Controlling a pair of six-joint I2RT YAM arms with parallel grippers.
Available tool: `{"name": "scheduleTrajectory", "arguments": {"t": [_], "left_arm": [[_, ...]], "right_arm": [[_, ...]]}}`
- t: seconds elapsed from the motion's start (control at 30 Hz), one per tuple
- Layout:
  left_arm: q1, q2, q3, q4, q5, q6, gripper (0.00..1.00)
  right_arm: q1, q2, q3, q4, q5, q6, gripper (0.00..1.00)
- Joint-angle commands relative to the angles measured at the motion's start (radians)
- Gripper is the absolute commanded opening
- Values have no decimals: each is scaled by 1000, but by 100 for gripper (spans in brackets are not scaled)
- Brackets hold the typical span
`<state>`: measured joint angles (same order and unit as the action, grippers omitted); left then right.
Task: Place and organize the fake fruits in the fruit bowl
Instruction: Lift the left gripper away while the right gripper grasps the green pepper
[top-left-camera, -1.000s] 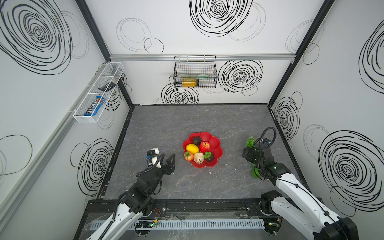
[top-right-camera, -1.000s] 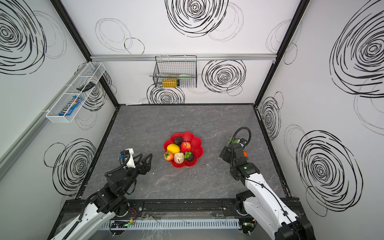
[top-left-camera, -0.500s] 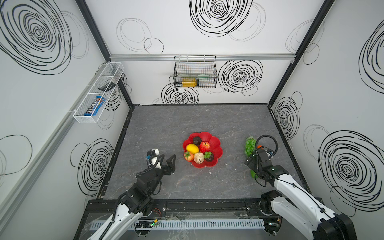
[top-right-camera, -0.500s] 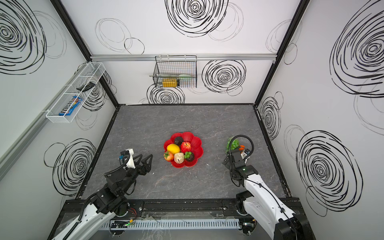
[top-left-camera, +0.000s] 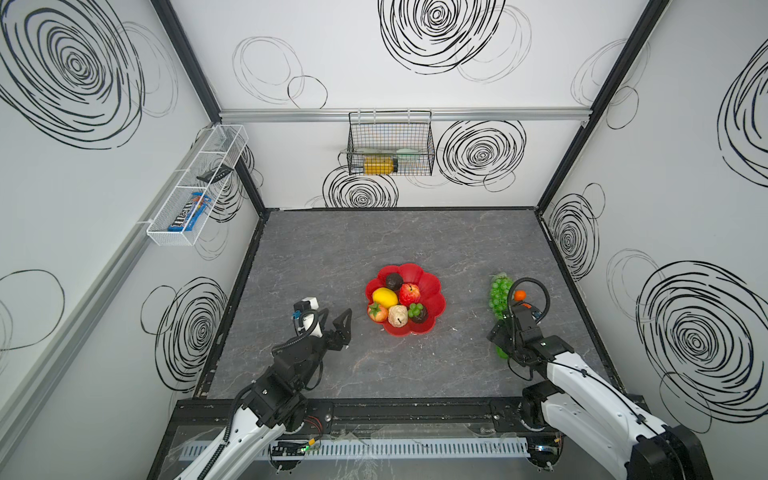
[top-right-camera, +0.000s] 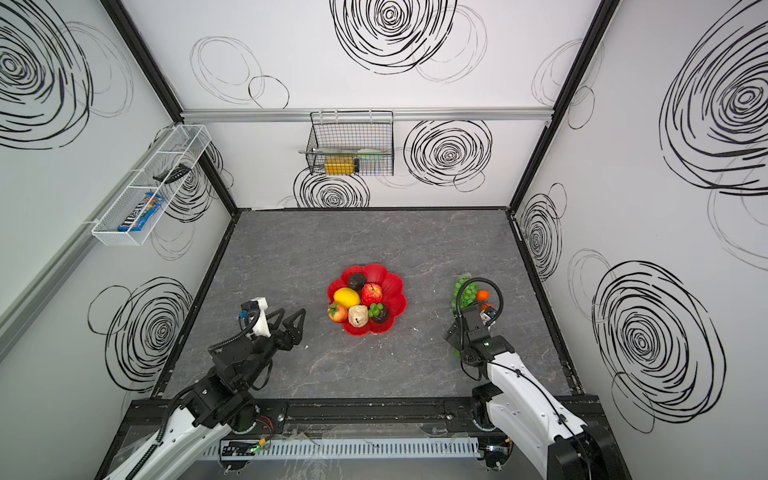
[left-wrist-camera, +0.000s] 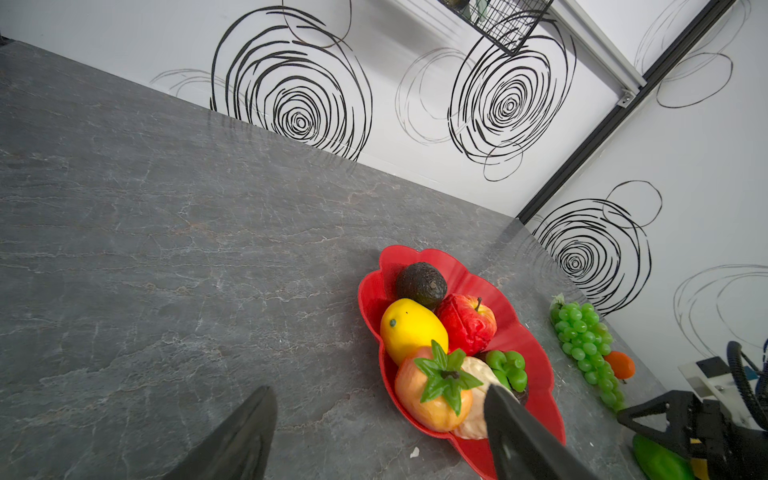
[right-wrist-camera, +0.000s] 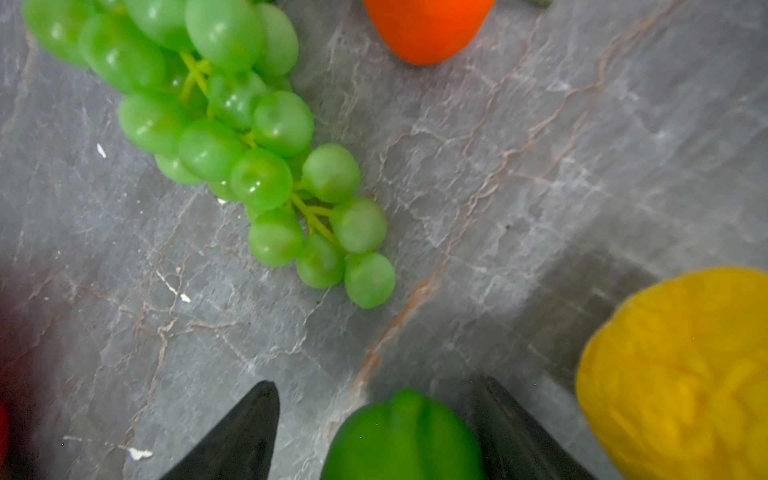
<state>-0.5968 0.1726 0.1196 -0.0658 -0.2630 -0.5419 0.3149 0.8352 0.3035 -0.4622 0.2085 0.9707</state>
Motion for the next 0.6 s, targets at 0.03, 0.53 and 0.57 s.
{"name": "scheduleTrajectory", "arguments": {"t": [0.03, 0.53, 0.57], "left_arm": [[8, -4, 0, 17, -11, -3, 82], [14, -2, -3, 16, -22, -3, 83], [15, -2, -4, 16, -22, -3, 83]], "right_arm": [[11, -4, -13, 12, -65, 14, 74], [111, 0, -20, 55, -112, 36, 53], [116, 2, -21, 58, -116, 40, 52]]}}
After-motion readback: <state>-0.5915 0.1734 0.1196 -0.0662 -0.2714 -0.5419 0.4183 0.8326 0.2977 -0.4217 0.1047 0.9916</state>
